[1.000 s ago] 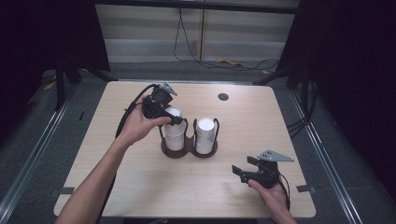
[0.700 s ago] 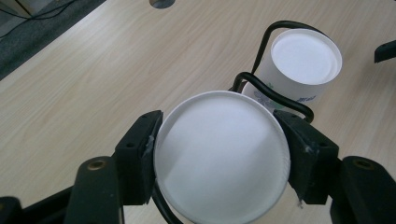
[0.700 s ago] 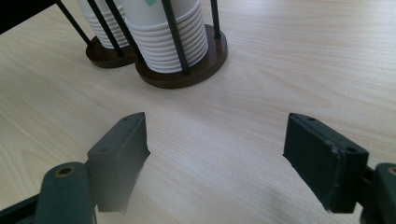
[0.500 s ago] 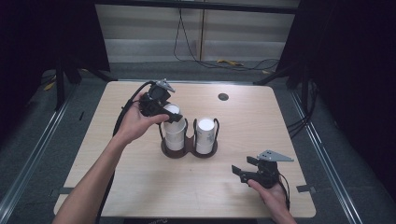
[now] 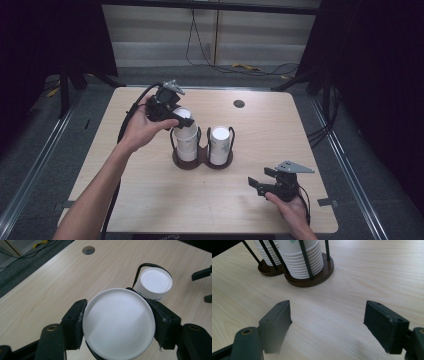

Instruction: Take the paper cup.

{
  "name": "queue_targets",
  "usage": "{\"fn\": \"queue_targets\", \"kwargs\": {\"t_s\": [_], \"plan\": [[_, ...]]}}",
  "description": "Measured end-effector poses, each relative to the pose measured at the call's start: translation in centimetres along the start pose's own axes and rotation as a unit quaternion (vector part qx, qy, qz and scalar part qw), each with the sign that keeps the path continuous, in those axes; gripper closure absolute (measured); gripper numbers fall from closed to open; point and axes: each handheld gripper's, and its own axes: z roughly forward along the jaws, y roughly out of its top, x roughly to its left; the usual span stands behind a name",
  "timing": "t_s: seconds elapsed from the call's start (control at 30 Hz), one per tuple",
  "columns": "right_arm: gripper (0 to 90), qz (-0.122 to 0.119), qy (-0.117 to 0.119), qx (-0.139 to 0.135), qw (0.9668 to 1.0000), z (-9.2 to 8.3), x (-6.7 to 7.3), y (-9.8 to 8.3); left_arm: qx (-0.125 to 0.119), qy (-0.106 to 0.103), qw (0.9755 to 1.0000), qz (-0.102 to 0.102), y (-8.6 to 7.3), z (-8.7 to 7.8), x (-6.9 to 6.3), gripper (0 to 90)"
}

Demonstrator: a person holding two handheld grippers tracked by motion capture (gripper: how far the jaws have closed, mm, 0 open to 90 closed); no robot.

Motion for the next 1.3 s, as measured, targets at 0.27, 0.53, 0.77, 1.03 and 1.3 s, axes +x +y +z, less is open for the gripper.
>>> {"fn": "queue_targets", "kwargs": {"t_s": [0.27,0.53,0.77,1.03,1.3], "plan": [[21.6,0.0,0.0,0.0,1.0,0.0,0.0,0.0,-0.007,0.005,0.9999,0.007,0.5,-1.0,-0.2,36.0],[21.6,-0.002,-0.001,0.002,1.0,0.0,0.0,0.0,-0.038,-0.008,0.9992,0.006,0.5,-2.3,-0.5,36.0],[21.6,-0.001,-0.001,0.002,1.0,0.1,0.0,0.0,-0.052,-0.016,0.9983,0.021,0.1,-3.3,-1.0,36.0],[21.6,0.0,0.0,0.002,1.0,0.0,0.1,0.0,-0.063,-0.02,0.9975,0.027,-1.4,-3.8,-1.4,36.1],[21.6,0.001,0.001,0.002,1.0,0.0,0.1,0.0,-0.071,-0.036,0.9961,0.04,-2.6,-3.7,-2.8,36.1]]}}
